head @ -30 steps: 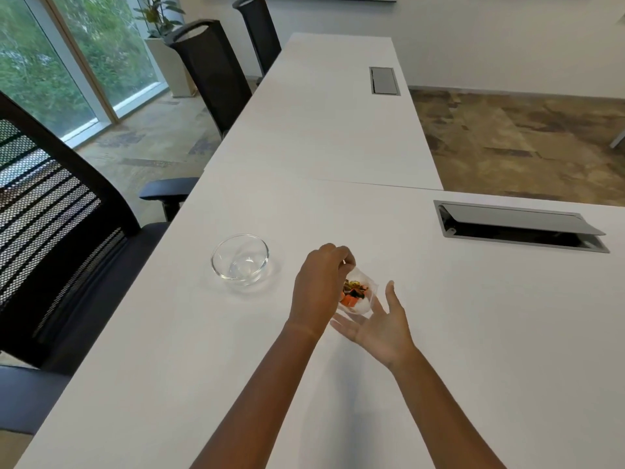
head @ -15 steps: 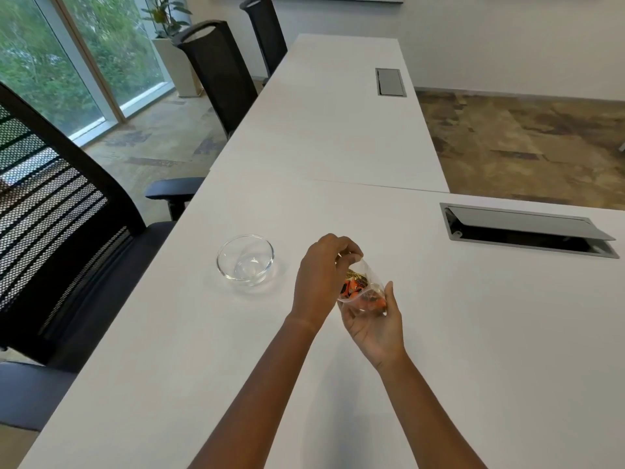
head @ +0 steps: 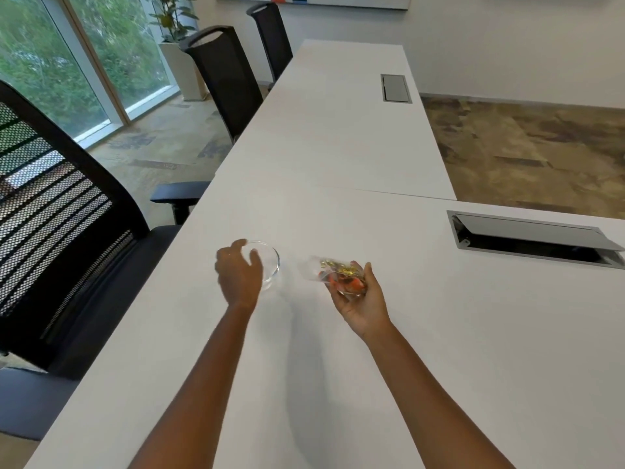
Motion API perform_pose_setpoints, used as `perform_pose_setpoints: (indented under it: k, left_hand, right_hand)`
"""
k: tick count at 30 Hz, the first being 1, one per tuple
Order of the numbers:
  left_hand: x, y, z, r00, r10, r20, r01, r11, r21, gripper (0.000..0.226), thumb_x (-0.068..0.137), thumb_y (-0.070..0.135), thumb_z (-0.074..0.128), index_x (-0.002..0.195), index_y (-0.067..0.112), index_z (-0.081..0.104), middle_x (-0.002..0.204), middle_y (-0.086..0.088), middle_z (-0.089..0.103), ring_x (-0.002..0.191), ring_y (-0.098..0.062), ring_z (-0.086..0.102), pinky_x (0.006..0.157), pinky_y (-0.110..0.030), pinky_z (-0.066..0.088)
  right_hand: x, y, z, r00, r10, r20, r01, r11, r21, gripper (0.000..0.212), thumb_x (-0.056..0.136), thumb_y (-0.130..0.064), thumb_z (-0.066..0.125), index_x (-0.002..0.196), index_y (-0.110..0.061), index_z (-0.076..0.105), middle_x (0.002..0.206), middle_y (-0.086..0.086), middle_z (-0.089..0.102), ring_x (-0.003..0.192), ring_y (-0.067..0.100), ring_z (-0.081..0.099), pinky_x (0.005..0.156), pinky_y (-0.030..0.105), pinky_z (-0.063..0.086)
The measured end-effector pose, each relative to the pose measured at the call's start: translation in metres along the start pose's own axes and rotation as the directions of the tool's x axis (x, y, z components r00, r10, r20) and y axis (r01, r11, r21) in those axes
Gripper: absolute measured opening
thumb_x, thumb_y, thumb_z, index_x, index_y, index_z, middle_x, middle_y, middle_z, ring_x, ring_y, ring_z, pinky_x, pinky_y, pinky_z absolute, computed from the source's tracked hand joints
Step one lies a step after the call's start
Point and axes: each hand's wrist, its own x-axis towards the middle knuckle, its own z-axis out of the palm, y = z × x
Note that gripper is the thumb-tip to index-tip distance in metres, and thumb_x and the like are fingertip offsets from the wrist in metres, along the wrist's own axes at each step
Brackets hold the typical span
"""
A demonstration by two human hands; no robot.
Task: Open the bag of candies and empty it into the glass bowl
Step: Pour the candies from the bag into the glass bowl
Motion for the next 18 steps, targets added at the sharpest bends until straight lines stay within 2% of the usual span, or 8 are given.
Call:
perform_pose_setpoints:
  k: [3, 6, 9, 12, 13, 16, 18]
  left_hand:
    - [0.014, -0.022, 0.002, 0.985, -0.164, 0.059, 0.158, 0.984, 0.088, 0.045, 0.094, 0.020, 0.045, 0.136, 0.003, 0.039, 0.136, -0.028, 0.040, 0.124, -0.044, 0.042, 0.102, -0.050, 0.038]
    - [0.026, -0.041, 0.007, 0.954, -0.265, 0.144, 0.257, 0.964, 0.072, 0.049, 0.097, 0.021, 0.039, 0.140, -0.002, 0.030, 0.139, -0.033, 0.037, 0.126, -0.047, 0.040, 0.106, -0.048, 0.033]
    - [0.034, -0.053, 0.012, 0.941, -0.293, 0.169, 0.292, 0.956, 0.035, 0.043, 0.098, 0.016, 0.033, 0.130, -0.011, 0.037, 0.135, -0.035, 0.045, 0.125, -0.046, 0.043, 0.105, -0.045, 0.033]
    - [0.037, -0.060, 0.016, 0.941, -0.287, 0.178, 0.288, 0.957, 0.021, 0.038, 0.099, 0.014, 0.030, 0.119, -0.015, 0.045, 0.128, -0.035, 0.051, 0.120, -0.046, 0.047, 0.101, -0.044, 0.035]
    - [0.040, -0.062, 0.016, 0.941, -0.289, 0.175, 0.292, 0.956, 0.012, 0.037, 0.099, 0.014, 0.029, 0.116, -0.015, 0.046, 0.126, -0.035, 0.052, 0.119, -0.046, 0.048, 0.100, -0.044, 0.036]
    - [0.046, -0.064, 0.018, 0.938, -0.306, 0.160, 0.314, 0.949, -0.026, 0.037, 0.099, 0.011, 0.026, 0.111, -0.016, 0.048, 0.122, -0.035, 0.055, 0.115, -0.045, 0.050, 0.097, -0.044, 0.038]
    - [0.049, -0.066, 0.018, 0.935, -0.321, 0.153, 0.333, 0.941, -0.057, 0.037, 0.098, 0.010, 0.025, 0.108, -0.015, 0.050, 0.120, -0.034, 0.056, 0.112, -0.045, 0.052, 0.098, -0.046, 0.041]
  right_hand:
    - [0.012, 0.006, 0.016, 1.000, 0.009, -0.014, -0.010, 0.999, -0.041, 0.027, 0.091, -0.035, 0.053, 0.088, -0.010, 0.059, 0.120, 0.018, 0.050, 0.084, 0.030, 0.062, 0.064, 0.036, 0.059]
    - [0.027, 0.016, 0.030, 0.999, 0.019, -0.029, -0.022, 0.993, -0.115, 0.028, 0.093, -0.036, 0.049, 0.088, -0.010, 0.059, 0.121, 0.020, 0.048, 0.091, 0.033, 0.062, 0.055, 0.034, 0.060]
    - [0.040, 0.026, 0.042, 0.999, 0.021, -0.030, -0.026, 0.979, -0.200, 0.030, 0.096, -0.034, 0.043, 0.088, -0.009, 0.058, 0.121, 0.022, 0.048, 0.115, 0.041, 0.056, 0.054, 0.035, 0.060]
    - [0.053, 0.034, 0.052, 1.000, 0.002, -0.030, -0.009, 0.967, -0.255, 0.035, 0.098, -0.032, 0.037, 0.090, -0.006, 0.059, 0.116, 0.021, 0.048, 0.095, 0.035, 0.060, 0.048, 0.033, 0.061]
    - [0.058, 0.037, 0.056, 1.000, -0.003, -0.021, -0.003, 0.963, -0.270, 0.037, 0.098, -0.033, 0.036, 0.094, -0.003, 0.059, 0.114, 0.021, 0.048, 0.097, 0.037, 0.060, 0.049, 0.033, 0.061]
    - [0.069, 0.044, 0.064, 0.999, -0.036, 0.016, 0.040, 0.923, -0.383, 0.044, 0.098, -0.033, 0.036, 0.117, 0.002, 0.055, 0.102, 0.014, 0.054, 0.103, 0.040, 0.055, 0.071, 0.042, 0.058]
    - [0.075, 0.050, 0.069, 0.997, -0.065, 0.033, 0.073, 0.861, -0.504, 0.045, 0.098, -0.033, 0.037, 0.120, 0.002, 0.054, 0.096, 0.009, 0.054, 0.099, 0.036, 0.056, 0.082, 0.045, 0.052]
